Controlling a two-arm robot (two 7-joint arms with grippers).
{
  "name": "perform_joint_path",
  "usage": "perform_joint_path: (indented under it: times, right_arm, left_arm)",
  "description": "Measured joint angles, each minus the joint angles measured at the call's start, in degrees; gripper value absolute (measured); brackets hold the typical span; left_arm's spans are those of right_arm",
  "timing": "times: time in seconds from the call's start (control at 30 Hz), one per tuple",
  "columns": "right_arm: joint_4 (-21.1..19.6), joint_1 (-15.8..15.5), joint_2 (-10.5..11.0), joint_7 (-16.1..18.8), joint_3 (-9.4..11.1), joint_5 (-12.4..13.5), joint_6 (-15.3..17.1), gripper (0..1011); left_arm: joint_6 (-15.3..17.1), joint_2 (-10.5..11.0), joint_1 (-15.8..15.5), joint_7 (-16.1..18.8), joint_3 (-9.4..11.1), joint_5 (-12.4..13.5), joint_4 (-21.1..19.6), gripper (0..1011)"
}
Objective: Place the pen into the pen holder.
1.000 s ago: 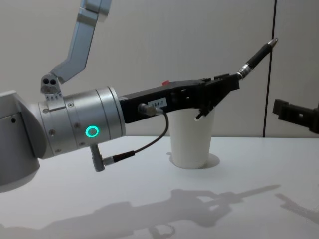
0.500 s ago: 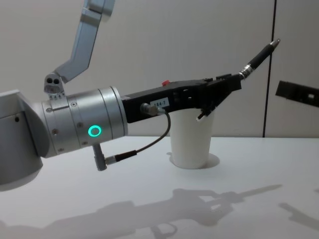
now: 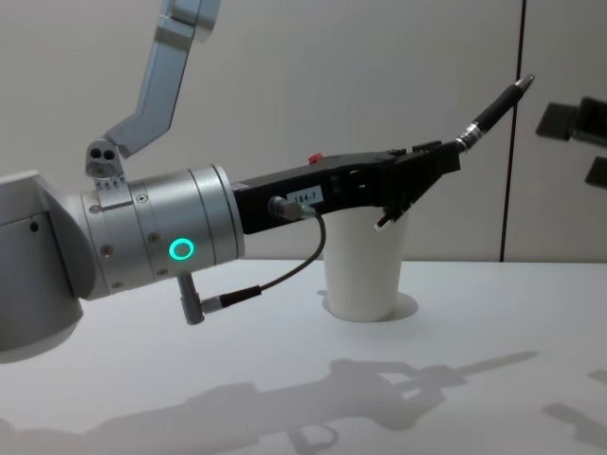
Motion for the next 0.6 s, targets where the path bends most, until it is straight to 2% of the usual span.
perform_joint_path:
  times: [0.23, 0.47, 0.6]
  right_arm:
    - [0.00, 1.15, -1.24, -0.05, 1.14, 7.32, 4.98, 1001]
    - [0.56, 2.77, -2.71, -1.53, 1.04, 11.08, 7.40, 1001]
    - [0.96, 3.76, -3.53, -2.50, 0.56, 12.19, 8.03, 1001]
  left_arm:
    - [0.00, -0.03, -0.04, 0.00, 0.04, 0.00, 0.04, 144]
    - [0.00, -0.04, -0.08, 0.01, 0.04, -0.01, 0.08, 144]
    - [0.00, -0.04, -0.08, 0.01, 0.04, -0.01, 0.08, 144]
